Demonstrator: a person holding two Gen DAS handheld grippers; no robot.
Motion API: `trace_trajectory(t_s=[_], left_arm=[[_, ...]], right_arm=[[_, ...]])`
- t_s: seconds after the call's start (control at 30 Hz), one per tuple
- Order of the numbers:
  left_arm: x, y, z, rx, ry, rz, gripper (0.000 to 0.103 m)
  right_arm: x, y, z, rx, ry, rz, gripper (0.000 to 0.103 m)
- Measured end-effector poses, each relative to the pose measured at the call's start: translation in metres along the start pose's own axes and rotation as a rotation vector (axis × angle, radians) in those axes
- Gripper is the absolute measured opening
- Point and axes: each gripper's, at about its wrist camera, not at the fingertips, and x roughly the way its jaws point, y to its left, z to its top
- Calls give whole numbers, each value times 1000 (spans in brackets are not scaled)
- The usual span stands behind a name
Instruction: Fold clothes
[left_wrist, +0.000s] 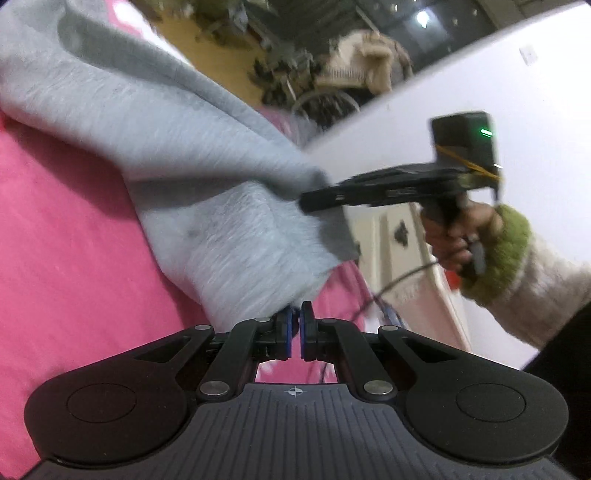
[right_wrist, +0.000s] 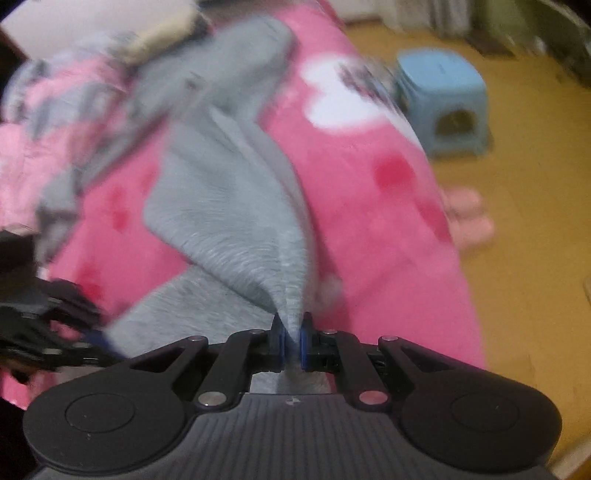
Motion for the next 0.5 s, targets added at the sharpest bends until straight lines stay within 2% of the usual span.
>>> trace_trajectory(t_s=[0.03, 0.13, 0.17, 0.37, 0.5], left_arm=[[2, 2, 0, -10, 23, 7, 3], [0, 7, 3, -18, 49, 54, 12], [-2, 9, 4, -14, 47, 64, 15], [-18, 11, 24, 17, -7, 64, 23], [-16, 6, 35, 18, -43, 59, 25]], right_arm=[[5, -4, -3, 16, 20, -21, 14], [8, -9, -10, 51, 33, -79, 40], [0, -11, -12, 61, 10, -82, 42], [-40, -13, -6, 108, -187, 1, 44], [-27, 3, 32, 52, -289, 49, 44]])
